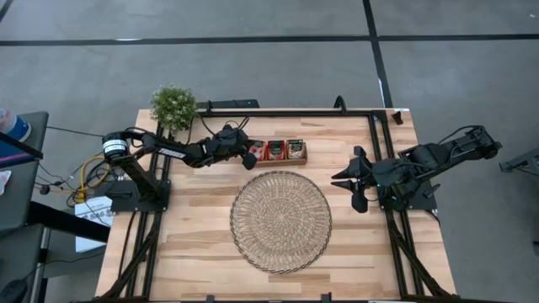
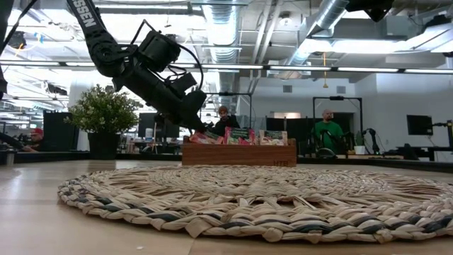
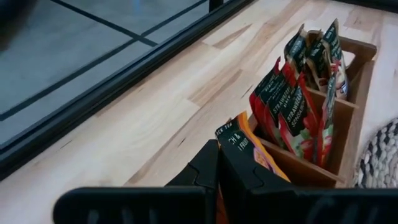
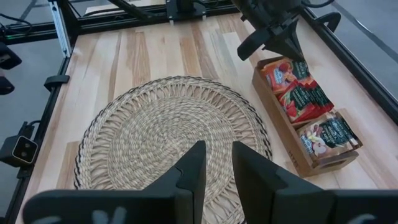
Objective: Pick & Place Tea
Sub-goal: Put the orange tea bag into the left section of the wooden organizer
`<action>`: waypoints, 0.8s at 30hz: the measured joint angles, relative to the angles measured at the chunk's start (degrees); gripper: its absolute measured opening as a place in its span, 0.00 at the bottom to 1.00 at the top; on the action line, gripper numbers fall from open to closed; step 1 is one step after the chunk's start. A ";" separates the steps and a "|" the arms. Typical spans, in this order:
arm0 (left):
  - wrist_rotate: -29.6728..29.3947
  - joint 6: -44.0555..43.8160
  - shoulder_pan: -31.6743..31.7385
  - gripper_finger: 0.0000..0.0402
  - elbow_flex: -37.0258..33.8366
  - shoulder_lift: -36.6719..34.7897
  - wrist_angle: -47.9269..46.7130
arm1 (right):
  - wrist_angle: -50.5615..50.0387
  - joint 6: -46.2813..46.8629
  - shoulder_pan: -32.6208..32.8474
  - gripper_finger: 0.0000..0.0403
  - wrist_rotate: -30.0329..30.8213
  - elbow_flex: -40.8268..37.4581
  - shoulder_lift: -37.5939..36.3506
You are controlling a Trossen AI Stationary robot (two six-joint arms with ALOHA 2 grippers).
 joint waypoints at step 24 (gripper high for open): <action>3.58 2.98 0.01 0.04 0.00 0.00 1.68 | 0.02 -0.02 0.00 0.18 -0.02 0.00 0.00</action>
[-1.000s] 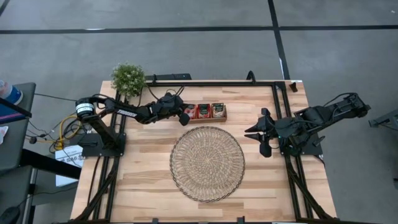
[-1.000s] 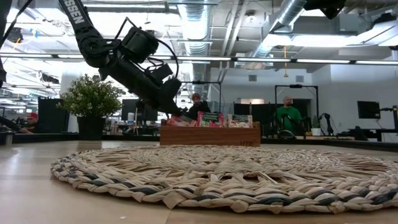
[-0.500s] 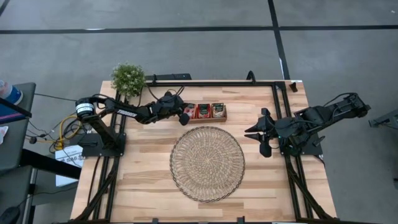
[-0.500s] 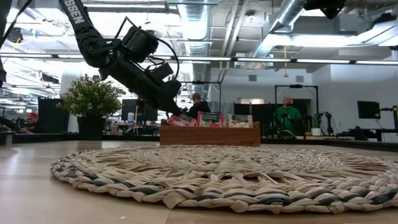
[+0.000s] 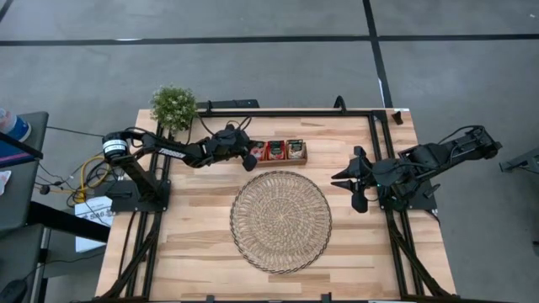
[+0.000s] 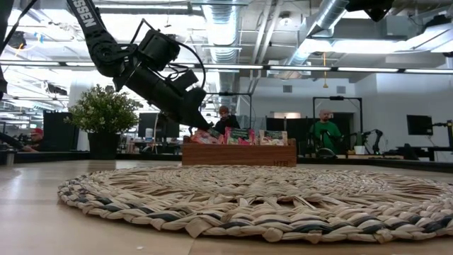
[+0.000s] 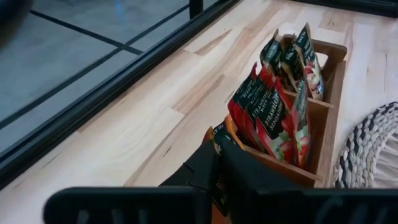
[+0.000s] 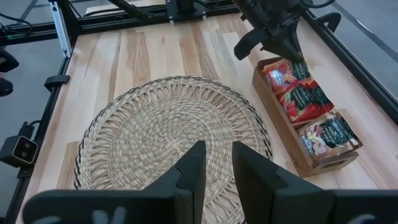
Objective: Pick & Place Tea
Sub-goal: Put the orange tea bag into the left section of the wooden organizer, then return to Home Position
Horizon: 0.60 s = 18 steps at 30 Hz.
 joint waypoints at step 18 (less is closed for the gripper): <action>-4.79 4.67 -0.01 0.29 0.05 0.02 1.32 | 0.33 0.00 -0.01 0.18 -0.02 0.00 0.02</action>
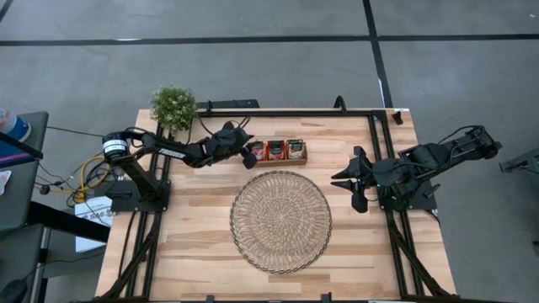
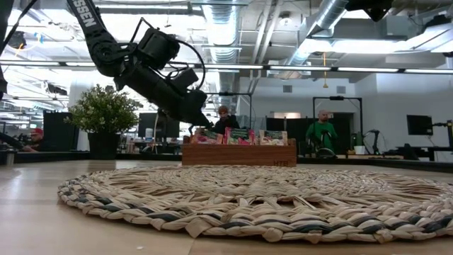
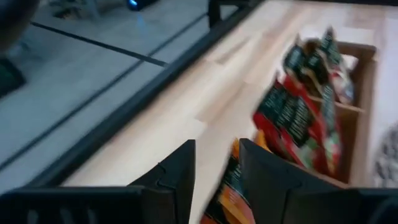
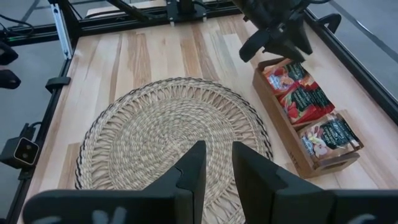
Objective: Pick & Place Tea
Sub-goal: Return to Home Position
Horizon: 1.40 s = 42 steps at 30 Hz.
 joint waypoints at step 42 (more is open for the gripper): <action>11.12 -23.65 -12.62 0.29 4.87 -33.41 -32.62 | -1.37 -2.82 0.86 0.18 0.38 0.01 -4.61</action>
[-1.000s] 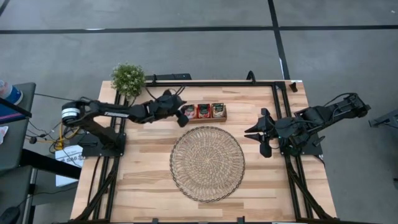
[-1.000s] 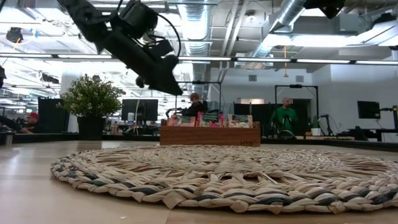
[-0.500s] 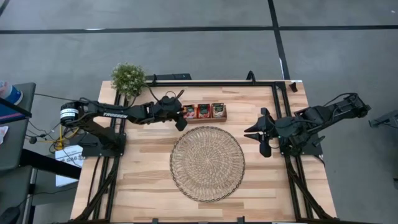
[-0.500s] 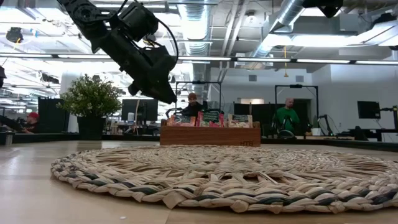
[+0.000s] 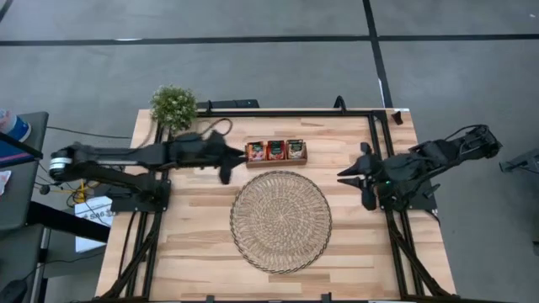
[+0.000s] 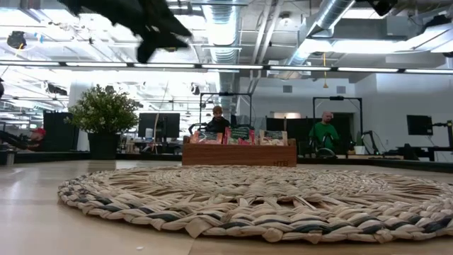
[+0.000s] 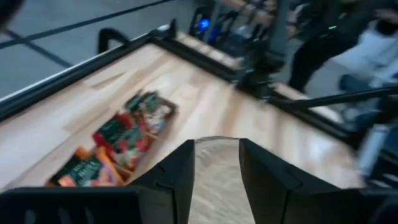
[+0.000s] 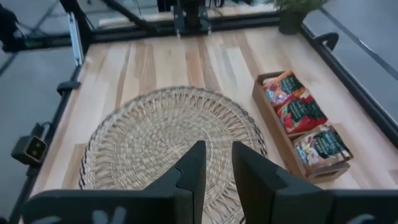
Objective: Pick & Place Tea
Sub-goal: Return to Home Position
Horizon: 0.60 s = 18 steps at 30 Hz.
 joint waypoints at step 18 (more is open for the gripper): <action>-9.46 -0.75 -16.65 0.29 -4.39 -36.63 -24.82 | -13.20 12.18 -0.19 0.18 0.07 -0.51 -16.76</action>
